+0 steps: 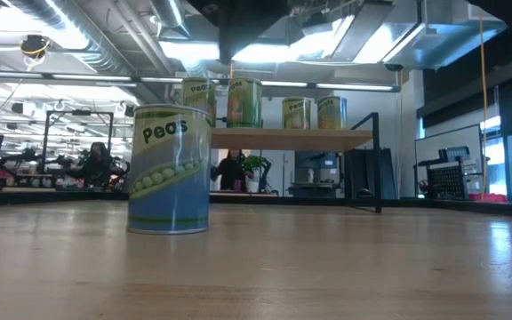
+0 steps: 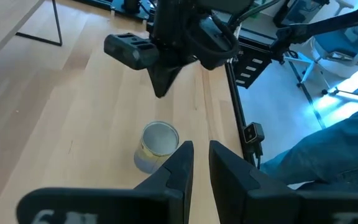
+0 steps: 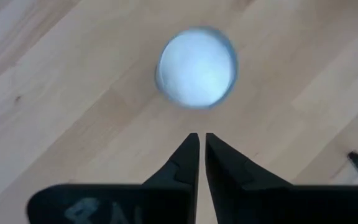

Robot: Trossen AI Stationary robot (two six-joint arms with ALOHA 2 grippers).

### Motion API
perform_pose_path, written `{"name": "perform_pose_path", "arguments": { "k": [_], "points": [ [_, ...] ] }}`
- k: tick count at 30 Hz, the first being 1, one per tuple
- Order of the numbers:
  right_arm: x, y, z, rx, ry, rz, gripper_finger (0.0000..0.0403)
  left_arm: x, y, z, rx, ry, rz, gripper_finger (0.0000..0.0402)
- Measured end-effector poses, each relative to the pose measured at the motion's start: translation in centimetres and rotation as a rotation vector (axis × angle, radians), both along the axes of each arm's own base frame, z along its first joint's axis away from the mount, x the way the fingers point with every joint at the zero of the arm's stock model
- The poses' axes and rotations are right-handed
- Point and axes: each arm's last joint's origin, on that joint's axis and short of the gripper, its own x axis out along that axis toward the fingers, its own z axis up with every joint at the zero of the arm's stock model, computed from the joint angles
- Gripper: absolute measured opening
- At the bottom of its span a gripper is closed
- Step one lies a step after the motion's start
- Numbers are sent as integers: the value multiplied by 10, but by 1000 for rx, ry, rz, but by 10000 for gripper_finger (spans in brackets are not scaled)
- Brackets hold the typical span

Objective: Pick and place cans onto a shelf
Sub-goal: Put the canned peas on the shelf

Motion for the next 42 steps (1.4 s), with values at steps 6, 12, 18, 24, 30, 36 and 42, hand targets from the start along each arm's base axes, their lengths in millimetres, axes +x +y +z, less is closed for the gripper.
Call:
{"name": "perform_pose_path", "arguments": {
  "k": [6, 12, 18, 24, 30, 36, 42],
  "points": [
    [-1, 7, 0, 6, -4, 22, 6, 0, 0, 0, -4, 1, 2, 44],
    [1, 8, 1, 14, -30, 15, 32, 0, 0, 0, -17, 3, 9, 44],
    [1, 8, 1, 7, -32, 38, 75, 0, 0, 0, -25, 6, 13, 44],
    [0, 18, 0, 86, -29, 226, 94, 0, 0, 0, -25, 5, 13, 44],
    [6, 31, -14, 7, -49, 357, 95, 0, 0, 0, -25, 6, 13, 43],
    [15, 33, -31, -8, -42, 360, 95, 0, 0, 0, -24, 9, 13, 43],
    [19, 34, -43, -32, -16, 355, 95, 0, 0, -1, -22, 13, 13, 43]
  ]
}}
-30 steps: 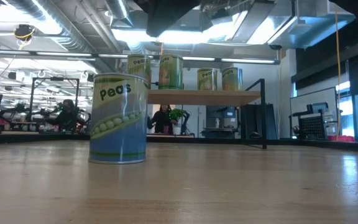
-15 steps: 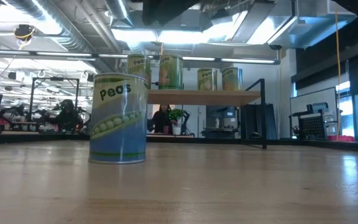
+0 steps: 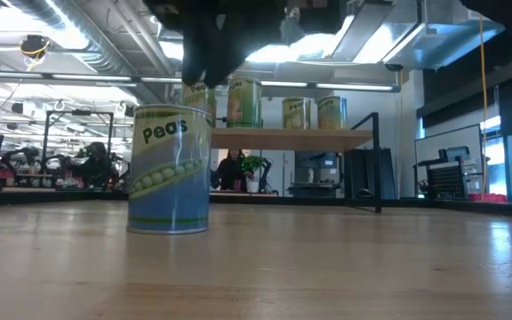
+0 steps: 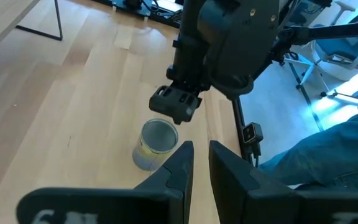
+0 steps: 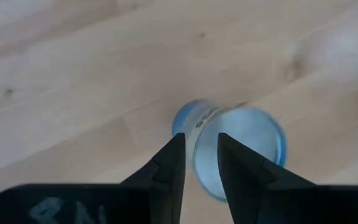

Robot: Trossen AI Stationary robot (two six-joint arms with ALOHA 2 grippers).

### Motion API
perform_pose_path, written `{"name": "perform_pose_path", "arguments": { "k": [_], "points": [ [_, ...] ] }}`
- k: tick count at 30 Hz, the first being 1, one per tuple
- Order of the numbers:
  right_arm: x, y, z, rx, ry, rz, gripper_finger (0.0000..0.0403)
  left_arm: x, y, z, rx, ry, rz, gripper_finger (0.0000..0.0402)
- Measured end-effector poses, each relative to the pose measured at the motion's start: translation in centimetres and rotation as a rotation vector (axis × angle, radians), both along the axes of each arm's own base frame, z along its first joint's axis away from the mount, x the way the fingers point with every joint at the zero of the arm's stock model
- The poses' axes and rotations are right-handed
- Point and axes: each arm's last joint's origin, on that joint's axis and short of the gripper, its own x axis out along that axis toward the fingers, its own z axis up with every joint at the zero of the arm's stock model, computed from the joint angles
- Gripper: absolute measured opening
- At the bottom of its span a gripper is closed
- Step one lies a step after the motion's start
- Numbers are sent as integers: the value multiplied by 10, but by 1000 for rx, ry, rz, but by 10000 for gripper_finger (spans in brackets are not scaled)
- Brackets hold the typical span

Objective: Pick and place cans onto a shelf
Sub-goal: Put the canned peas on the shelf

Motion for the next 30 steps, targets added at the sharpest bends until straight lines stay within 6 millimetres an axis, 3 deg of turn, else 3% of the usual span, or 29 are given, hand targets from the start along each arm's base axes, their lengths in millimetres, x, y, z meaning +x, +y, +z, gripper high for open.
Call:
{"name": "perform_pose_path", "arguments": {
  "k": [18, 26, 30],
  "points": [
    [13, -3, -34, -24, 50, -24, 93, 0, 0, 0, 1, 2, 0, 43],
    [16, -3, -36, -15, 36, -56, 29, 0, 0, 0, -7, 8, -17, 43],
    [17, -5, -36, -14, 33, -63, 18, 0, -1, 0, -8, 8, -19, 43]
  ]
}}
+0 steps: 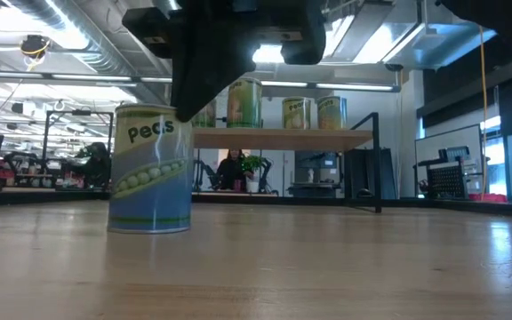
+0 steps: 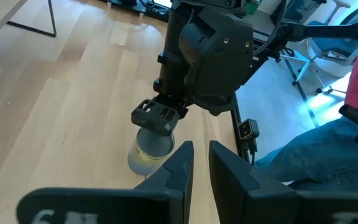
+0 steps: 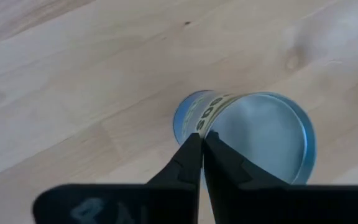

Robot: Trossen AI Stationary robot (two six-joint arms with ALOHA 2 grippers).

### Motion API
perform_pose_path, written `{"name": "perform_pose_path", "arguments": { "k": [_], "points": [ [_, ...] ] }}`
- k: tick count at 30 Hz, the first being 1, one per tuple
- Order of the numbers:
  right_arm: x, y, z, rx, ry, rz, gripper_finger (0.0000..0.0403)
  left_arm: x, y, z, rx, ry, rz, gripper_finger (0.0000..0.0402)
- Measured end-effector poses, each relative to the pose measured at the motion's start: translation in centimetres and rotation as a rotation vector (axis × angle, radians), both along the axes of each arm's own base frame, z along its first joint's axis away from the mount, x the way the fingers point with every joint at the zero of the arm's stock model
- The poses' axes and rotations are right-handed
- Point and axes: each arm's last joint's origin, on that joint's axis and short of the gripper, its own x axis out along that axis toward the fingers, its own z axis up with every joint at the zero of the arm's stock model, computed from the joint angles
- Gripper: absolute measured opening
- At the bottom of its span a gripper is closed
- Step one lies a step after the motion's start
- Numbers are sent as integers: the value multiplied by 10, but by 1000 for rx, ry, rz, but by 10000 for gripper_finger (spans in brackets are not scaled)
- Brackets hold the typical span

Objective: Pick and place cans onto a shelf
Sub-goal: Put the canned peas on the shelf

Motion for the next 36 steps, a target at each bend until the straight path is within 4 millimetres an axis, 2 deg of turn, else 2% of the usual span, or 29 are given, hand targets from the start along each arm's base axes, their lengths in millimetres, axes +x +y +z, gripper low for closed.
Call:
{"name": "perform_pose_path", "arguments": {
  "k": [9, 19, 30, 36],
  "points": [
    [0, -3, 1, -30, 0, -40, 17, 0, 0, 0, 2, 4, -1, 43],
    [-7, -8, 15, -32, 9, -102, 16, 0, 0, 0, 2, 4, -1, 44],
    [-13, -13, 16, -157, 42, -147, 16, 0, 0, 0, 1, 4, -1, 44],
    [-17, -13, 20, -162, 61, -151, 16, 0, 0, 0, 1, 4, -1, 44]
  ]
}}
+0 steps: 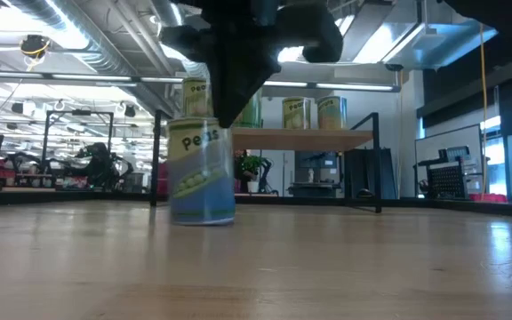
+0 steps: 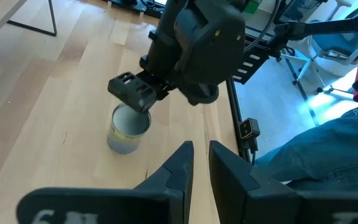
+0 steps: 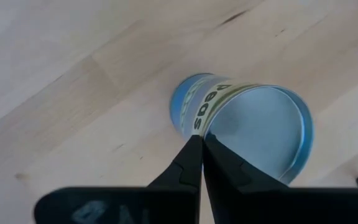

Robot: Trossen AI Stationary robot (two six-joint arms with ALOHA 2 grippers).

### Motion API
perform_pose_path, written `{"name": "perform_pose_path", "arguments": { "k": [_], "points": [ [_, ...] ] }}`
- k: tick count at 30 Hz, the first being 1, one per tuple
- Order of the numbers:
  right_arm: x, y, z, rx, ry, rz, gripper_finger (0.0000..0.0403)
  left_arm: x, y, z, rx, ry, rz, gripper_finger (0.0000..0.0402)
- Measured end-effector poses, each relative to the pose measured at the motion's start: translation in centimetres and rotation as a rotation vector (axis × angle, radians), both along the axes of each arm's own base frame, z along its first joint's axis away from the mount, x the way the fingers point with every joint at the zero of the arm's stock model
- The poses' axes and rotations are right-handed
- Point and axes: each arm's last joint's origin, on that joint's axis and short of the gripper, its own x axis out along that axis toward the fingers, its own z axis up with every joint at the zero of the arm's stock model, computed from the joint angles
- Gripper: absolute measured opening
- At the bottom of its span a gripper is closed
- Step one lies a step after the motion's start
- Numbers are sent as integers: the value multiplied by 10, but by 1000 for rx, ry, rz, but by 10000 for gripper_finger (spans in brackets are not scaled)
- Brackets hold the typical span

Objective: Pick and place cans onto a shelf
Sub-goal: Put the canned peas on the shelf

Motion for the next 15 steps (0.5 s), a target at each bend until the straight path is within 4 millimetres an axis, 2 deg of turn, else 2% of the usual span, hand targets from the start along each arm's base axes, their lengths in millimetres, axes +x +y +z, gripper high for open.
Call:
{"name": "perform_pose_path", "arguments": {
  "k": [6, 15],
  "points": [
    [-7, -1, 22, 11, -43, -1, 16, 0, 0, 0, 0, 0, 0, 44],
    [-31, -10, 76, 60, -134, -109, 16, 0, 0, 0, 0, 0, 0, 44]
  ]
}}
